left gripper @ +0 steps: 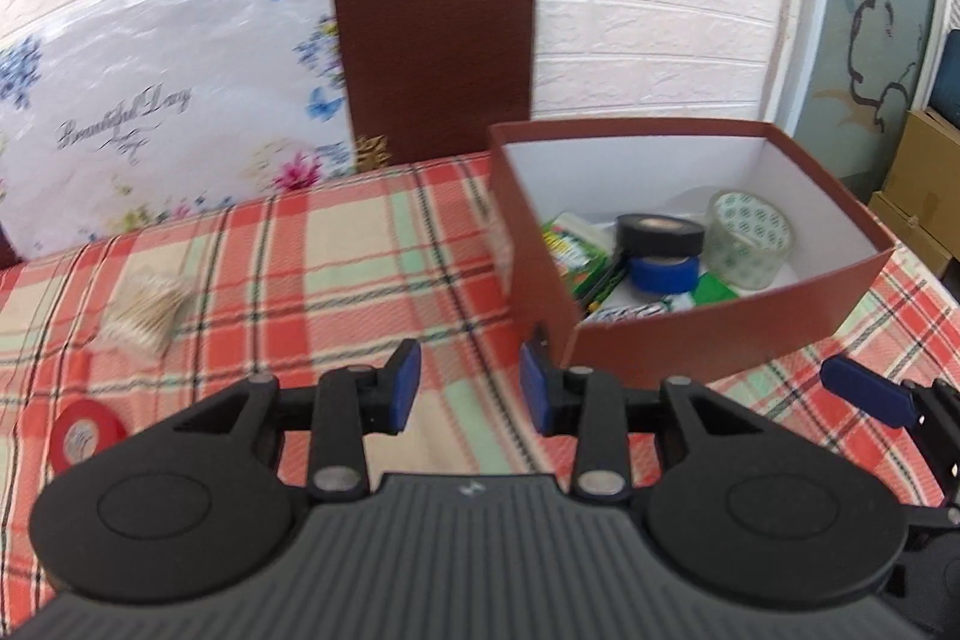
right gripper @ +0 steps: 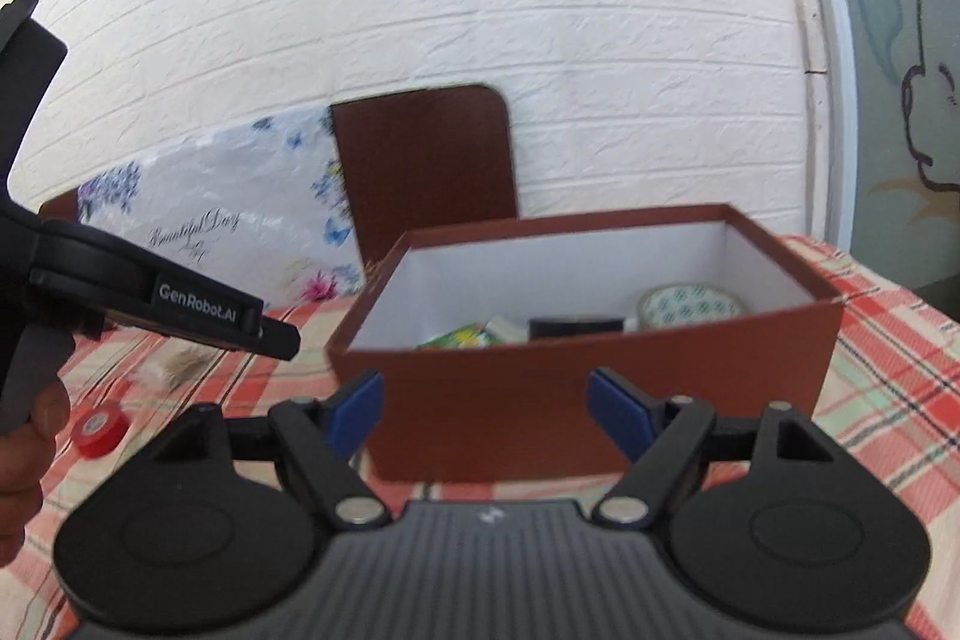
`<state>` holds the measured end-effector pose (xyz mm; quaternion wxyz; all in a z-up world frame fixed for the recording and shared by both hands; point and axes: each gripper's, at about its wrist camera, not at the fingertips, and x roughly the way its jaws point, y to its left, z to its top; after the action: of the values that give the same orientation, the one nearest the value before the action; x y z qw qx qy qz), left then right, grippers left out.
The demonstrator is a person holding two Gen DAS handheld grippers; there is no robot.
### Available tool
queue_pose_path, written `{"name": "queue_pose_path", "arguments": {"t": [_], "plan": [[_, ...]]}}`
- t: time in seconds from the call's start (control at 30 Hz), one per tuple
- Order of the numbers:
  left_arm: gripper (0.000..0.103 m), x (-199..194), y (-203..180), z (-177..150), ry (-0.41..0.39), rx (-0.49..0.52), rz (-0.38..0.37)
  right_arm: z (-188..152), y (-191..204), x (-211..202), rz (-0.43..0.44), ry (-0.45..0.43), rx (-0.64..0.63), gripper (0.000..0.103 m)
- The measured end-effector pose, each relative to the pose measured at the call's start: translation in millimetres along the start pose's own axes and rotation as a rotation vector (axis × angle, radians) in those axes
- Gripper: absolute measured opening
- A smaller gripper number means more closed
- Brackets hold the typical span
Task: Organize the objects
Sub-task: 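Grasp the red tape roll with the right gripper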
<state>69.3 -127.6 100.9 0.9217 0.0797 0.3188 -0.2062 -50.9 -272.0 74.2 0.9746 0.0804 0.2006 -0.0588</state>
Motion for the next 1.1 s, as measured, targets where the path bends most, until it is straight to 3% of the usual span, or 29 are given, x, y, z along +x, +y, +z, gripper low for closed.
{"name": "queue_pose_path", "arguments": {"t": [0.13,0.37,0.63,0.83,0.9,1.0,1.1], "plan": [[0.04,-2,25,-15,0.012,-0.025,0.038,-10,23,-1,0.045,0.051,-0.014,0.078],[0.041,-2,68,-35,0.021,-0.076,0.104,-6,52,-7,0.074,0.062,-0.051,0.078],[0.041,3,105,-56,0.04,-0.123,0.137,2,56,5,0.062,0.11,0.006,0.078],[0.042,4,137,-73,0.041,-0.151,0.151,-1,75,16,0.083,0.149,-0.024,0.078],[0.048,0,158,-83,0.024,-0.173,0.163,-4,86,23,0.096,0.17,-0.05,0.078],[0.051,-7,206,-103,0.0,-0.239,0.247,-13,106,34,0.135,0.209,-0.099,0.078],[0.051,-13,267,-126,0.0,-0.343,0.391,-21,138,46,0.204,0.242,-0.185,0.078]]}}
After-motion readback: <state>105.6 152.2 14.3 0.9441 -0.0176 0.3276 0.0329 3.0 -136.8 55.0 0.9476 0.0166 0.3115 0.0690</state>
